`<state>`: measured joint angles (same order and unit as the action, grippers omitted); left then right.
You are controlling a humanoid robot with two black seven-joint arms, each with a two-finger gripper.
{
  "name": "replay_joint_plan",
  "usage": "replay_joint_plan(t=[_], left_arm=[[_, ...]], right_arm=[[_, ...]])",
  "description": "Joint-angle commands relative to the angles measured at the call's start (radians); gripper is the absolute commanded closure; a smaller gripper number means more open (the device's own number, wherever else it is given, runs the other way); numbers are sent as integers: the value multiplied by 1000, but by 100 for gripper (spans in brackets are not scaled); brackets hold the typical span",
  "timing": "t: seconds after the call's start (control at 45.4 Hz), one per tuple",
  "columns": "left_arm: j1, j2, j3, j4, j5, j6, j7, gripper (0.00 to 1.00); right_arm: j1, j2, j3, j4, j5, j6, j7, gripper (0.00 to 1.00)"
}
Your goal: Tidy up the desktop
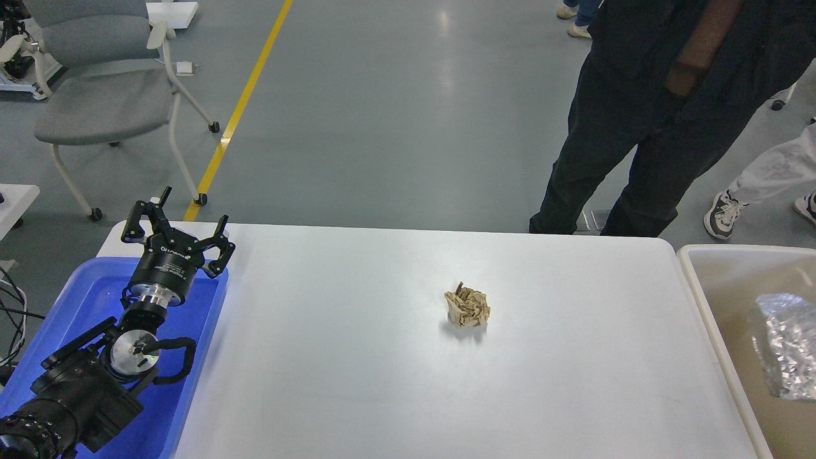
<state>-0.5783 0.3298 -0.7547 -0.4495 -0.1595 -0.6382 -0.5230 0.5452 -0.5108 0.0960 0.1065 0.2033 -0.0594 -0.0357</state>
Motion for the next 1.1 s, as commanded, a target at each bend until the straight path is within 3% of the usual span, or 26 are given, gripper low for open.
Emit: replay_joint_plan(t=[0.0, 0.264, 0.463, 0.661, 0.837, 1.079], left_arm=[[0, 0, 0, 0, 0, 0, 0, 0], [-2, 0, 0, 0, 0, -1, 1, 0], [-2, 0, 0, 0, 0, -1, 1, 0], [-2, 0, 0, 0, 0, -1, 0, 0], [-2, 0, 0, 0, 0, -1, 1, 0], [-2, 0, 0, 0, 0, -1, 0, 0]], right_arm=[[39, -6, 4, -2, -15, 4, 0, 0], [160, -77, 60, -1, -7, 6, 0, 0], [232, -101, 313, 25, 1, 29, 4, 0], [265, -150, 560, 108, 1, 257, 4, 0], [280, -152, 584, 199, 1, 507, 4, 0], [252, -147, 581, 343, 2, 667, 4, 0]])
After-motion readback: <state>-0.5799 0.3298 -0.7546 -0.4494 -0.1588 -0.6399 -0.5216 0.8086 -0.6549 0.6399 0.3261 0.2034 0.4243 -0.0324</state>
